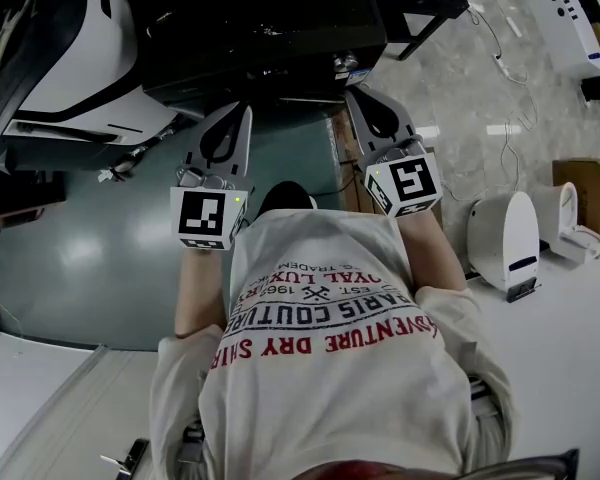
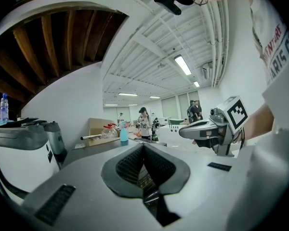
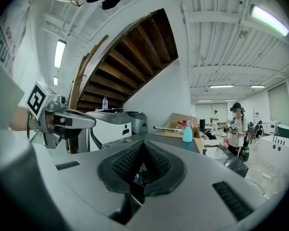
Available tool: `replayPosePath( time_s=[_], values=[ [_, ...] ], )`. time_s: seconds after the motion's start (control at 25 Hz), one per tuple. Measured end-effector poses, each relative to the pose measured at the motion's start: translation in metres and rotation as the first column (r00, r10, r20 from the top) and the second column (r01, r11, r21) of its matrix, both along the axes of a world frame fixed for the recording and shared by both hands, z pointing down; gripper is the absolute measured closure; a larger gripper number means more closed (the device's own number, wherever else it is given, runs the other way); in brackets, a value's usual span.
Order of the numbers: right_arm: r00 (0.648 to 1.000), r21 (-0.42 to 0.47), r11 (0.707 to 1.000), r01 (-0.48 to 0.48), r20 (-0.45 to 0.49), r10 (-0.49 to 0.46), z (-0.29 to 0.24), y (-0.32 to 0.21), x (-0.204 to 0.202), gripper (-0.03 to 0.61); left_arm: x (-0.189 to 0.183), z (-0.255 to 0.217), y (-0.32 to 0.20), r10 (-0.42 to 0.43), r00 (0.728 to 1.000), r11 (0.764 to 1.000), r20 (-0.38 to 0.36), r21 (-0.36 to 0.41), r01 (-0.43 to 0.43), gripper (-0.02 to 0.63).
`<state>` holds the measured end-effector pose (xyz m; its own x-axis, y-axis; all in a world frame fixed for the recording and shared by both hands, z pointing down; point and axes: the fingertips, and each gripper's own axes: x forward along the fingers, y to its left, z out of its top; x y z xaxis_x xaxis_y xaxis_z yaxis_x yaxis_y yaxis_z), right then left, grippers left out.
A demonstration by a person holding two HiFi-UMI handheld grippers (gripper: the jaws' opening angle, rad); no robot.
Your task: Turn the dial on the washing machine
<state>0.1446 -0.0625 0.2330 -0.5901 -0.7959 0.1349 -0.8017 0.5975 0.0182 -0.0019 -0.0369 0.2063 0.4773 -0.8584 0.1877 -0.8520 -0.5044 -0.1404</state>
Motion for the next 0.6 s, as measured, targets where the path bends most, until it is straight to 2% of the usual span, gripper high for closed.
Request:
replayPosePath(
  time_s=[0.24, 0.6],
  values=[
    [1.0, -0.003, 1.0, -0.017, -0.017, 0.017, 0.0022, -0.0036, 0.0, 0.551, -0.0024, -0.0007, -0.0014, -0.012, 1.0, 1.0, -0.004, 0.001, 0.012, 0.597],
    [0.999, -0.023, 0.999, -0.03, 0.022, 0.031, 0.0024, -0.0014, -0.0017, 0.551, -0.0036, 0.0005, 0.0001, -0.013, 1.0, 1.0, -0.005, -0.005, 0.013, 0.597]
  ],
)
